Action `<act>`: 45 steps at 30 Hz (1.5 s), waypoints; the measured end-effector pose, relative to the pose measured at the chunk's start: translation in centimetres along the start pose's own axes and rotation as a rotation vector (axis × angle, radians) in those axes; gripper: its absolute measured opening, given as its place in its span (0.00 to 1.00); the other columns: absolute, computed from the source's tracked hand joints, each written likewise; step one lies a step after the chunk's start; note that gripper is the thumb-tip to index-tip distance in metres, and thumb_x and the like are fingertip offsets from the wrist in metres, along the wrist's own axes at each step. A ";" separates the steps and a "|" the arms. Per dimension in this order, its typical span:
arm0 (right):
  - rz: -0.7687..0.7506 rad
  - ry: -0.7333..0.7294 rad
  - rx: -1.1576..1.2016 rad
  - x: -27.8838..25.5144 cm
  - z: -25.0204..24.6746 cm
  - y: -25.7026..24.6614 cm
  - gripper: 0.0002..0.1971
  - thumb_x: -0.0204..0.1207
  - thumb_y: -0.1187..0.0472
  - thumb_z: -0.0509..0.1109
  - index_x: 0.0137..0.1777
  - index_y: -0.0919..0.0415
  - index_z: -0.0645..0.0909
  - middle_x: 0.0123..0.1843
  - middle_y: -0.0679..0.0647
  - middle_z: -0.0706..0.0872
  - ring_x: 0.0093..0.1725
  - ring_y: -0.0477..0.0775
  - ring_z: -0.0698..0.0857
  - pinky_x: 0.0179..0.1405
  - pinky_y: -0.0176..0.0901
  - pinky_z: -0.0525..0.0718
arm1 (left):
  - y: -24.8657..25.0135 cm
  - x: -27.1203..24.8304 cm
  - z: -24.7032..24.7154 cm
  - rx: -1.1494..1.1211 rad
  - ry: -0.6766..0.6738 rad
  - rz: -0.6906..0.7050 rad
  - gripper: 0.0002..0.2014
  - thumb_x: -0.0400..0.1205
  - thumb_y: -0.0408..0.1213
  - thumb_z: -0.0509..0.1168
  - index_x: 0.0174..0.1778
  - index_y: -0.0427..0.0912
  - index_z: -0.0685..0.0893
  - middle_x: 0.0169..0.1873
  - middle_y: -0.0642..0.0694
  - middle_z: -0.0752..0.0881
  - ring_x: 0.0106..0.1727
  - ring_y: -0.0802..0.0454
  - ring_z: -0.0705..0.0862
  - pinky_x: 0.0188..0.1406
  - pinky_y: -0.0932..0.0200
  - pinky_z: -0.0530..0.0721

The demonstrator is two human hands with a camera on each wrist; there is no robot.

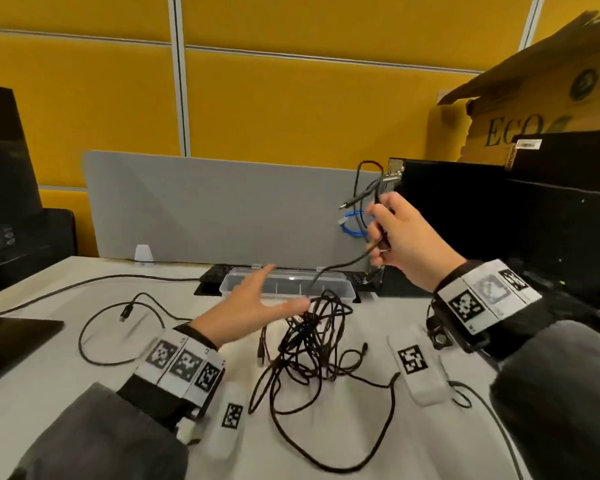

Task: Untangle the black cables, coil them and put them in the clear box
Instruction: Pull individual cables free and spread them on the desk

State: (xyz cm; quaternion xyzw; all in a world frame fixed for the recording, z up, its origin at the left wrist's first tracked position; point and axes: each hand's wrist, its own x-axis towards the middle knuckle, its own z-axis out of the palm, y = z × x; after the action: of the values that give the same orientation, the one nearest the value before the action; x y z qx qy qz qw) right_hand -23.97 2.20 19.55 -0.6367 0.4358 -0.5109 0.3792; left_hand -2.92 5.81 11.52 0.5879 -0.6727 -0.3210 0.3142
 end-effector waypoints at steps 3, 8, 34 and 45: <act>-0.018 -0.306 0.161 -2.5 4.0 -1.6 0.06 0.87 0.59 0.51 0.52 0.59 0.68 0.28 0.51 0.69 0.25 0.49 0.69 0.22 0.36 0.71 | 2.4 -0.5 -1.6 -0.175 0.134 0.192 0.64 0.55 0.67 0.74 0.77 0.67 0.35 0.82 0.56 0.49 0.81 0.58 0.53 0.74 0.56 0.59; -0.006 -0.670 0.268 -5.1 7.4 -1.1 0.07 0.87 0.60 0.50 0.52 0.58 0.69 0.29 0.49 0.62 0.27 0.46 0.59 0.28 0.38 0.57 | 2.3 -0.7 -0.3 -0.102 -0.128 0.396 0.57 0.64 0.40 0.80 0.72 0.70 0.42 0.52 0.73 0.83 0.60 0.75 0.77 0.69 0.67 0.72; -0.509 -0.264 -0.714 -4.5 6.2 4.9 0.12 0.84 0.56 0.57 0.51 0.57 0.82 0.42 0.48 0.77 0.39 0.45 0.75 0.41 0.39 0.74 | 1.6 0.1 -1.3 -0.609 -0.092 0.100 0.13 0.85 0.33 0.53 0.35 0.47 0.76 0.30 0.49 0.74 0.19 0.60 0.57 0.18 0.67 0.51; 0.054 -0.782 -1.019 -5.6 -0.6 13.4 0.48 0.50 0.16 0.41 0.75 0.28 0.56 0.79 0.41 0.63 0.74 0.46 0.68 0.73 0.48 0.70 | -1.3 0.1 -12.1 -0.128 1.017 0.241 0.11 0.87 0.39 0.52 0.40 0.40 0.70 0.25 0.48 0.67 0.26 0.52 0.65 0.27 0.55 0.60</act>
State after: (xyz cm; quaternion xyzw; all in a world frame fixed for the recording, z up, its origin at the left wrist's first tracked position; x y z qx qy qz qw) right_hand -27.38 3.02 5.42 -0.8651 0.4692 0.0397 0.1727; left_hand 7.49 4.81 17.73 0.5676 -0.4770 0.0029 0.6711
